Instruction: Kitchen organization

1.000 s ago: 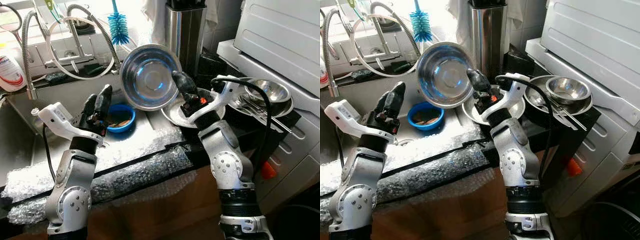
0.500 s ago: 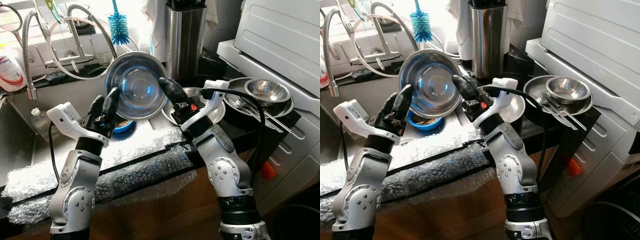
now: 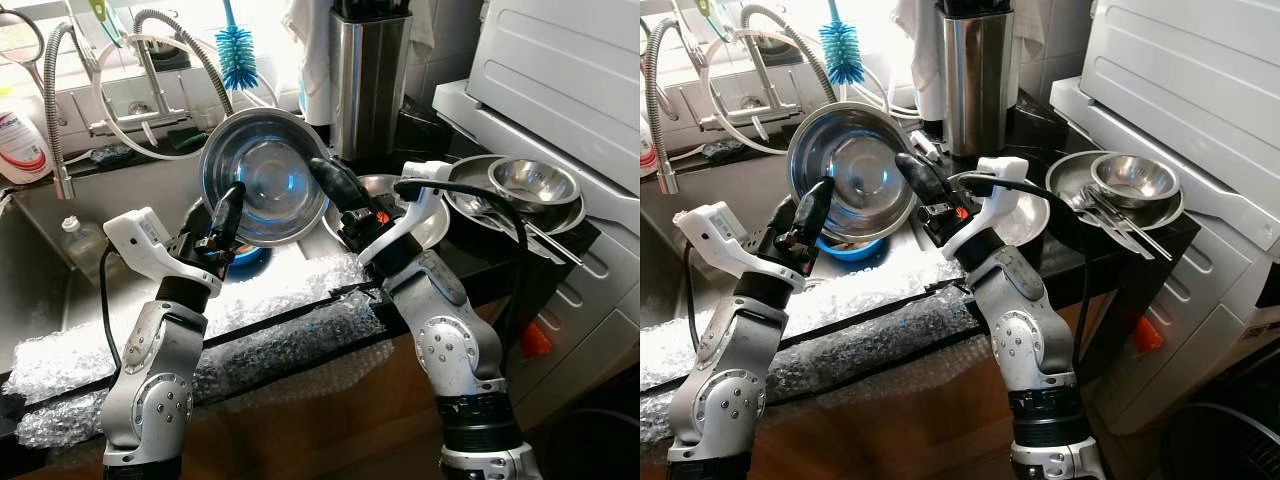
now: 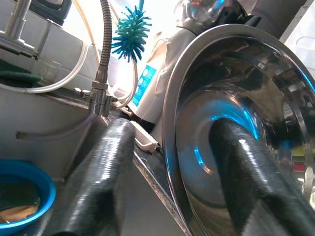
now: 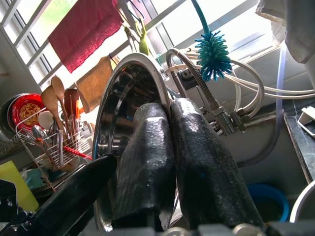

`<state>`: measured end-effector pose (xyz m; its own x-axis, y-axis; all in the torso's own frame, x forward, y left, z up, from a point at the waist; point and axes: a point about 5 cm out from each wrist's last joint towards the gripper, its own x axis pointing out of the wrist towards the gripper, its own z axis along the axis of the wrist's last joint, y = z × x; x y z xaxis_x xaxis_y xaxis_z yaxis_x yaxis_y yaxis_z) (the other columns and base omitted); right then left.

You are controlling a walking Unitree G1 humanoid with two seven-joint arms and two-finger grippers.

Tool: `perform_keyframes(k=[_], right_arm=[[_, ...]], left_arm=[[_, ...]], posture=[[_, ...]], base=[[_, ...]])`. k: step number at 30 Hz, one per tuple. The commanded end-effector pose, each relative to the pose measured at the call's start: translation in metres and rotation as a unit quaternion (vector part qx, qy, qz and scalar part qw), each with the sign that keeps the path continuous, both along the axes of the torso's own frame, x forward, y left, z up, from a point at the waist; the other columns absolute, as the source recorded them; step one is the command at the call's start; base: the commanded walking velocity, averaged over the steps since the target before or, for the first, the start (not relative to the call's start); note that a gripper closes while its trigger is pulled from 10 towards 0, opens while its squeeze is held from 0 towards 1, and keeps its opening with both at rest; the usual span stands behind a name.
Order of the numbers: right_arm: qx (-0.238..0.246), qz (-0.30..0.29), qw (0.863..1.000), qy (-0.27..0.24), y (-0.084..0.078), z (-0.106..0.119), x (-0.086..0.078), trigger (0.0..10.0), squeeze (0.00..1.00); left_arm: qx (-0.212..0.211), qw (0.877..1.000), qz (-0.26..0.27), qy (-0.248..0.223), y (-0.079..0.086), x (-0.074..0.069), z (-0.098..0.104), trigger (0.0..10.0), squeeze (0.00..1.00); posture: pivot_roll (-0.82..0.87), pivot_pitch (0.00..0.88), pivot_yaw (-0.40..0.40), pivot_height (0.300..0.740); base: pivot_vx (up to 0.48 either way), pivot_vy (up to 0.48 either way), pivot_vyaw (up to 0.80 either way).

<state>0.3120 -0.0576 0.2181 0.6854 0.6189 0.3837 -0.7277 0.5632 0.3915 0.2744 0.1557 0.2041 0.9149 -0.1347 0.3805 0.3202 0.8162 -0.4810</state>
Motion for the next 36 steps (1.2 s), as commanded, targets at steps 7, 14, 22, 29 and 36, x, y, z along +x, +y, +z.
perform_keyframes(k=[7, 14, 22, 29, 36], right_arm=[[-0.004, 0.01, 1.0, -0.026, 0.0058, 0.0083, -0.0061, 10.0, 0.0], [-0.005, 0.007, 1.0, -0.027, 0.0055, 0.0082, -0.0054, 10.0, 0.0], [-0.009, 0.001, 1.0, -0.02, 0.006, 0.0065, -0.0032, 10.0, 0.0], [-0.013, -0.002, 1.0, -0.017, 0.0043, 0.0052, -0.0017, 10.0, 1.0], [-0.011, -0.008, 1.0, -0.012, 0.0028, 0.004, 0.0011, 10.0, 1.0]], left_arm=[[0.004, 1.0, 0.006, -0.008, 0.0033, 0.0001, 0.004, 0.0, 0.0], [0.0, 1.0, 0.0, -0.011, 0.0016, -0.0003, 0.0057, 0.0, 0.0], [-0.003, 1.0, -0.003, -0.015, 0.0024, 0.0006, 0.0075, 0.0, 0.0], [-0.01, 1.0, -0.002, -0.025, 0.004, 0.001, 0.011, 0.0, 0.0], [-0.016, 1.0, -0.001, -0.027, 0.005, 0.0004, 0.012, 0.0, 0.0]], posture=[[-0.09, 0.0, 0.065, 0.74], [-0.09, 0.0, 0.067, 0.74], [-0.09, 0.0, 0.068, 0.74], [-0.09, 0.0, 0.066, 0.74], [-0.09, 0.0, 0.061, 0.74]], base=[[0.0, 0.0, 0.0], [0.0, 0.0, 0.0], [0.0, 0.0, 0.0], [0.0, 0.0, 0.0], [0.0, 0.0, 0.0]])
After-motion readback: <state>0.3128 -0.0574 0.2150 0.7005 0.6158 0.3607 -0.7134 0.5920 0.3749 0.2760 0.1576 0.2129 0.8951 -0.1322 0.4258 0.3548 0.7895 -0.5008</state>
